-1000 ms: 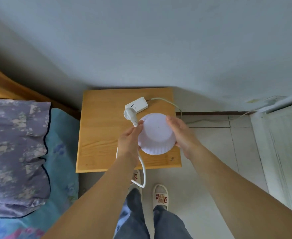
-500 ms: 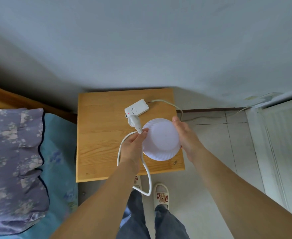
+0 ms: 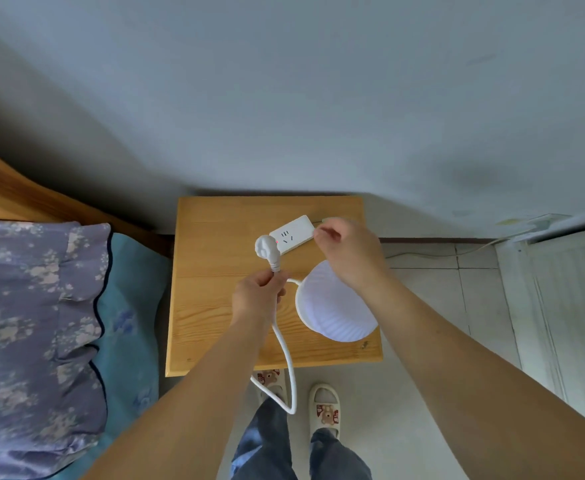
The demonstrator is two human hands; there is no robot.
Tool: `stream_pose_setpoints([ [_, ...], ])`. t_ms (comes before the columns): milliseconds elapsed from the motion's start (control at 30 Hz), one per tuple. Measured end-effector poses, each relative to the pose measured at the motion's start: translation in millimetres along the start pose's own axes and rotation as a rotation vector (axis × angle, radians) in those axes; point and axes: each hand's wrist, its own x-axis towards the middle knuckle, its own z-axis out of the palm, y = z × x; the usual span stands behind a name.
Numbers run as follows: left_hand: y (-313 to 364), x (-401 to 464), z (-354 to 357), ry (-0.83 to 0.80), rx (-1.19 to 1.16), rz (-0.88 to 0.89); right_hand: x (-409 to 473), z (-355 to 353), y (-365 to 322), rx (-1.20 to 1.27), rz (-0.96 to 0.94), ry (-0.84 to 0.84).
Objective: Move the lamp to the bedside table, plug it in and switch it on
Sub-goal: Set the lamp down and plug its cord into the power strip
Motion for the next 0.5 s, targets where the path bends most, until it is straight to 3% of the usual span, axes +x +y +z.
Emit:
stream_pose_setpoints([
  [133, 5, 9, -9, -0.025, 0.148, 0.098, 8, 17, -28, -0.192, -0.048, -0.208],
  [233, 7, 18, -13, -0.036, 0.220, 0.173, 15, 23, -37, -0.370, -0.093, -0.238],
  [500, 11, 30, -8, -0.064, 0.201, 0.204, 37, 33, -34, -0.553, -0.146, -0.293],
])
